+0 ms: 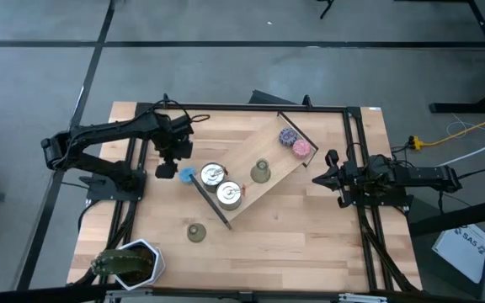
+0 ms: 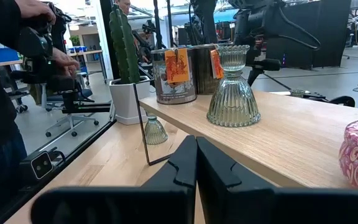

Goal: Pick & Place candle stick holders
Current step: Put the blue patterned scented candle on the shelf

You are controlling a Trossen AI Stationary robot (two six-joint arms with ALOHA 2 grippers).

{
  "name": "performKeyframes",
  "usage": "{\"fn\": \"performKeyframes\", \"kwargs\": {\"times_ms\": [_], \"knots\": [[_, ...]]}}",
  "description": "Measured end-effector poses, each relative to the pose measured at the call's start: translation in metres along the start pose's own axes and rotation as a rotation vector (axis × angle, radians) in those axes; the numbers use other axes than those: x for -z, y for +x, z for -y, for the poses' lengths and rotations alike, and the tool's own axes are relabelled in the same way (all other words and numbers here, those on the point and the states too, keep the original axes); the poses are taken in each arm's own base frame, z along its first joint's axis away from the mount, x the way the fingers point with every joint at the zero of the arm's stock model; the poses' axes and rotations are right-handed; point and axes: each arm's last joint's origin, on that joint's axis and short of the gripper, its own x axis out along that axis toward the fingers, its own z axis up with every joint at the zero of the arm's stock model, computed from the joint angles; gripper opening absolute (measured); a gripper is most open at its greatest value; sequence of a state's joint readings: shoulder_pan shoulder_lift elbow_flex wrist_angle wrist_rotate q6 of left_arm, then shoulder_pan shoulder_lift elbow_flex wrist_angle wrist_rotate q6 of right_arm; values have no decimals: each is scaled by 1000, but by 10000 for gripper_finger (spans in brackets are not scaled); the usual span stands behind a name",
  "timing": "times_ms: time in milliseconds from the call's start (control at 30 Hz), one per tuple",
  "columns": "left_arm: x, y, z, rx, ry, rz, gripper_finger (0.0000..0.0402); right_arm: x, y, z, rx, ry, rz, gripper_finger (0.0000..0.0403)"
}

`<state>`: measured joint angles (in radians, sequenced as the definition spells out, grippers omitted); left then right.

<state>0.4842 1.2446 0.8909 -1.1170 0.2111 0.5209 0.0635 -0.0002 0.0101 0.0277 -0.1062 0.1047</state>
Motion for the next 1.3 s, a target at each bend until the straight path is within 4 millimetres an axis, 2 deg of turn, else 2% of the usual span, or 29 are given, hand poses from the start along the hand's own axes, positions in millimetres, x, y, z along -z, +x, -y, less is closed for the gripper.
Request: {"fn": "performKeyframes", "kwargs": {"times_ms": [367, 633, 833, 967, 1300], "knots": [[-2, 0, -1, -13, 10, 23, 274, 0, 0, 0, 0, 0, 0, 10], [-6, 2, -4, -18, -247, 45, 275, 0, 0, 0, 0, 0, 0, 10], [-7, 3, -4, -18, -315, 50, 280, 0, 0, 0, 0, 0, 0, 10], [-7, 3, -4, -20, -501, 49, 283, 0, 0, 0, 0, 0, 0, 10], [-6, 3, -5, -40, -1093, 54, 283, 0, 0, 0, 0, 0, 0, 10]]}}
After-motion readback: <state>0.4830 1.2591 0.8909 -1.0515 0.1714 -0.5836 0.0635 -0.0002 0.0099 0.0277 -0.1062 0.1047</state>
